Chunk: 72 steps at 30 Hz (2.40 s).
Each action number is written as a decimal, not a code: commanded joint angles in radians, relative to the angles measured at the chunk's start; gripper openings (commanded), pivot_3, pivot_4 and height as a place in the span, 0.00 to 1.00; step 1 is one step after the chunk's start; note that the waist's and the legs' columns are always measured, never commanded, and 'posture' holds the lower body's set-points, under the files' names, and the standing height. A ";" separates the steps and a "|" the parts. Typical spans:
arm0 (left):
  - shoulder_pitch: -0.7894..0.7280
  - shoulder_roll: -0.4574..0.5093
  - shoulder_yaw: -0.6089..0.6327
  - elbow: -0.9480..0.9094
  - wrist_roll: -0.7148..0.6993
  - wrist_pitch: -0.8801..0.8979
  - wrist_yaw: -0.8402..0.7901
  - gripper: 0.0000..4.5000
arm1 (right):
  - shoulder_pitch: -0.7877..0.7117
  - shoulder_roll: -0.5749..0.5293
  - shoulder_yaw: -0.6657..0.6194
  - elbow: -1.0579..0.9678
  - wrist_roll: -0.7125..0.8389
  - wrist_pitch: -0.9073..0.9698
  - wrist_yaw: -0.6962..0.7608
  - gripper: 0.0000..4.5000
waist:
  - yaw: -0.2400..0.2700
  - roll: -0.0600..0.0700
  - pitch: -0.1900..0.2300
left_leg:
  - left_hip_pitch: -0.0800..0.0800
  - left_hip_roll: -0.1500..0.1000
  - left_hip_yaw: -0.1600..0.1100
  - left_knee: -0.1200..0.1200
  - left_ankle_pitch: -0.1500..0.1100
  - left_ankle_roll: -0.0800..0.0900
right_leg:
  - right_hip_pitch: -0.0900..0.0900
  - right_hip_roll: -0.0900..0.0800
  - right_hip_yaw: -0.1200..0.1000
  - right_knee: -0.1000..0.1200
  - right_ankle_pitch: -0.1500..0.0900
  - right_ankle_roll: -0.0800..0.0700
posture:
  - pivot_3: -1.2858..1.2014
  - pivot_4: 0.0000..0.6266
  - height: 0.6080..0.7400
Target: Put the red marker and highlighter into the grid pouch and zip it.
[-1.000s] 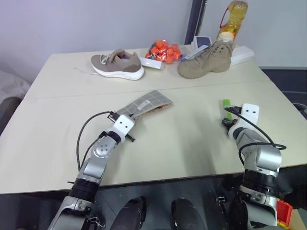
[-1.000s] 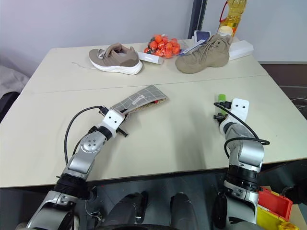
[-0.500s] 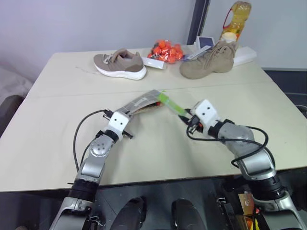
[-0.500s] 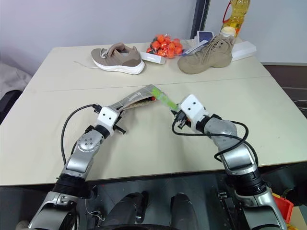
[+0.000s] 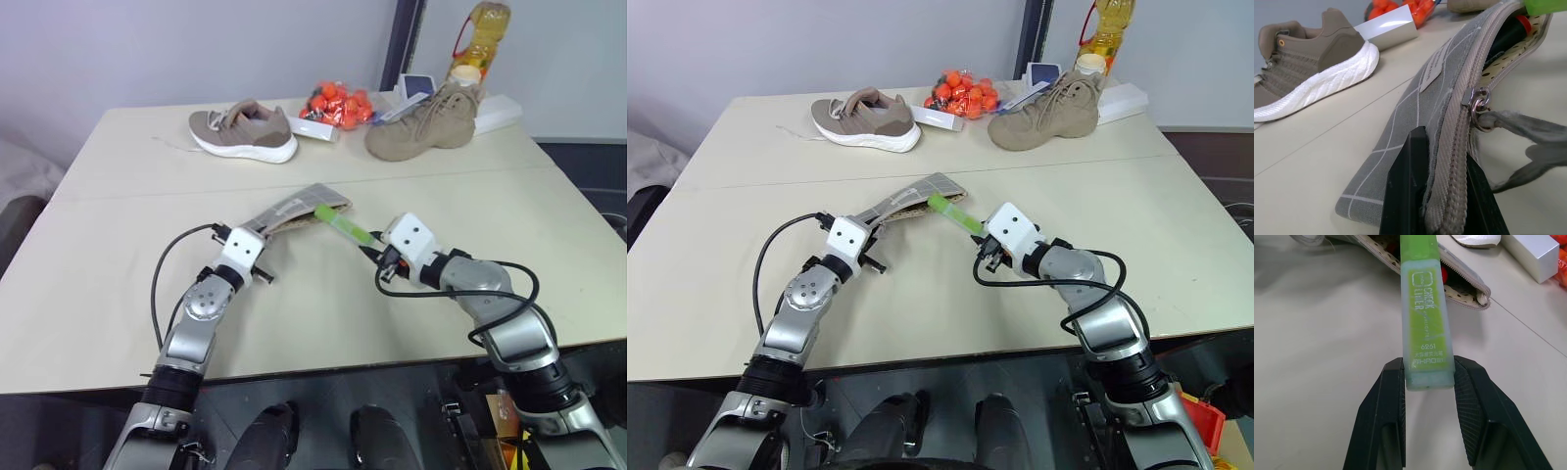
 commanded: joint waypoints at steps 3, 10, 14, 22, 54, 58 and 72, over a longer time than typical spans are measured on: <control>-0.003 0.010 -0.008 -0.074 -0.013 -0.053 -0.039 0.00 | -0.046 -0.057 0.047 -0.022 -0.067 -0.054 0.037 0.18 | 0.000 0.000 0.000 | 0.000 0.000 0.000 0.000 0.000 0.000 | 0.000 0.000 0.000 0.000 0.000 0.000 | 0.52 0.24 1.00; 0.000 0.039 -0.054 -0.099 0.016 -0.106 -0.101 0.00 | -0.110 -0.140 0.128 -0.040 -0.178 -0.147 0.111 0.18 | -0.001 0.000 0.000 | 0.000 0.000 0.000 0.000 0.000 0.000 | 0.000 0.000 0.000 0.000 0.000 0.000 | 0.52 0.24 1.00; 0.001 0.055 -0.087 -0.107 0.026 -0.134 -0.141 0.00 | -0.150 -0.178 0.179 -0.048 -0.243 -0.198 0.166 0.18 | 0.000 0.000 0.000 | 0.000 0.000 0.000 0.000 0.000 0.000 | 0.000 0.000 0.000 -0.001 0.000 0.000 | 0.52 0.24 1.00; 0.009 0.050 -0.085 -0.120 0.008 -0.122 -0.156 0.00 | -0.182 -0.139 0.185 -0.047 -0.276 -0.178 0.202 0.52 | 0.000 0.000 0.000 | 0.000 0.000 0.000 0.000 0.000 0.000 | 0.000 0.000 0.000 -0.001 0.000 0.000 | 0.52 0.24 1.00; -0.302 -0.158 0.145 -0.274 -0.532 0.882 -0.089 0.00 | -0.140 0.257 -0.094 -0.048 0.261 0.236 -0.109 0.98 | -0.003 -0.001 0.000 | -0.001 0.000 0.000 0.000 0.000 0.000 | 0.000 0.002 0.000 -0.001 0.001 0.000 | 0.52 0.24 1.00; -0.292 -0.153 0.142 -0.298 -0.552 0.909 -0.086 0.00 | -0.166 0.292 -0.074 -0.013 0.256 0.219 -0.132 0.98 | -0.003 -0.001 0.000 | -0.001 0.000 0.000 0.000 0.000 0.000 | 0.000 0.002 0.000 -0.001 0.001 0.000 | 0.52 0.24 1.00; -0.269 -0.149 0.140 -0.322 -0.564 0.915 -0.069 0.00 | -0.186 0.288 -0.089 -0.016 0.281 0.213 -0.131 0.01 | -0.003 -0.001 0.000 | -0.001 0.000 0.000 0.000 0.000 0.000 | 0.000 0.002 0.001 -0.001 0.001 0.000 | 0.52 0.24 1.00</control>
